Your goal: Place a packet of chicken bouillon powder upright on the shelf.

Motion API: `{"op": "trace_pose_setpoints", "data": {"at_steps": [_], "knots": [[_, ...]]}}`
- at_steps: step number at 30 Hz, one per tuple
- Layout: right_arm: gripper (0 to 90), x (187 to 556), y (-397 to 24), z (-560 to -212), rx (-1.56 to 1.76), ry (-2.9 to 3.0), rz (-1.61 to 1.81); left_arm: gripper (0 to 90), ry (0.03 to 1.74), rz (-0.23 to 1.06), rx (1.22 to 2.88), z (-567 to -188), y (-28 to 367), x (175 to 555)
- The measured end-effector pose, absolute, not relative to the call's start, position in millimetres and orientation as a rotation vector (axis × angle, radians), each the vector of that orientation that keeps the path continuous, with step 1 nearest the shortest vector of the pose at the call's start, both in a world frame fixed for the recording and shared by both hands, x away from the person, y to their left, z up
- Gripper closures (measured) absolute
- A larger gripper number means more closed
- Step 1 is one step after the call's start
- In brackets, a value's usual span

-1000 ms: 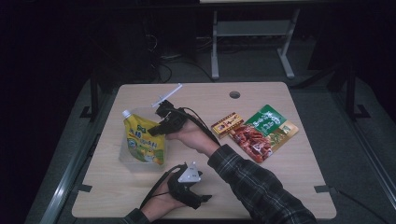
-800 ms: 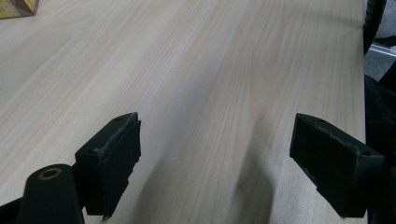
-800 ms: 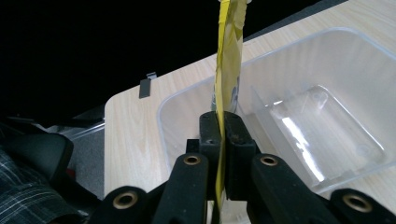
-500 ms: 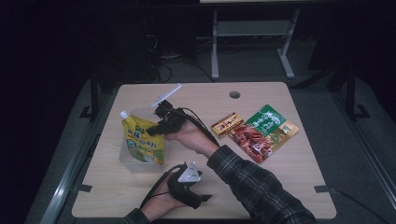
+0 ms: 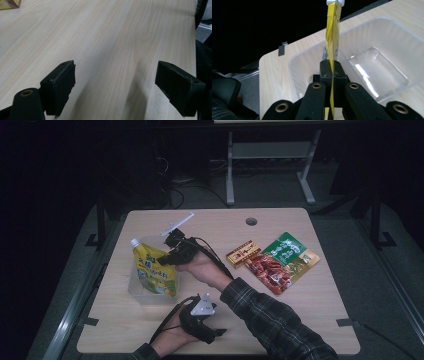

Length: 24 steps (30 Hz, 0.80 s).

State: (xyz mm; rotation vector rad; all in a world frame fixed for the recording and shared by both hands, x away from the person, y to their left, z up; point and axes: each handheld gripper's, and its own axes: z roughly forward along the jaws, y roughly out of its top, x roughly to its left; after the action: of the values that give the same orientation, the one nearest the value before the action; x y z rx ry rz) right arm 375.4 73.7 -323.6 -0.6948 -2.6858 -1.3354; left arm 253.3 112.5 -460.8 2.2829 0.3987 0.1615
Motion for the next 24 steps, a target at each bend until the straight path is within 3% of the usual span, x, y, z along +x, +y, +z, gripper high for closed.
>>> {"op": "trace_pose_setpoints", "data": {"at_steps": [4,19,24], "knots": [[87.0,375.6,76.9,-327.5,-0.681,-2.687,-1.325,15.8,0.401,0.161,2.292,-460.1,113.0,253.3],[42.5,375.4,49.9,-312.9,-0.602,-2.747,-1.375,15.8,0.443,0.132,2.275,-461.2,113.4,253.7],[38.2,374.5,33.1,-311.7,-0.589,-2.766,-1.394,15.8,0.458,0.129,2.267,-460.4,116.4,255.6]]}}
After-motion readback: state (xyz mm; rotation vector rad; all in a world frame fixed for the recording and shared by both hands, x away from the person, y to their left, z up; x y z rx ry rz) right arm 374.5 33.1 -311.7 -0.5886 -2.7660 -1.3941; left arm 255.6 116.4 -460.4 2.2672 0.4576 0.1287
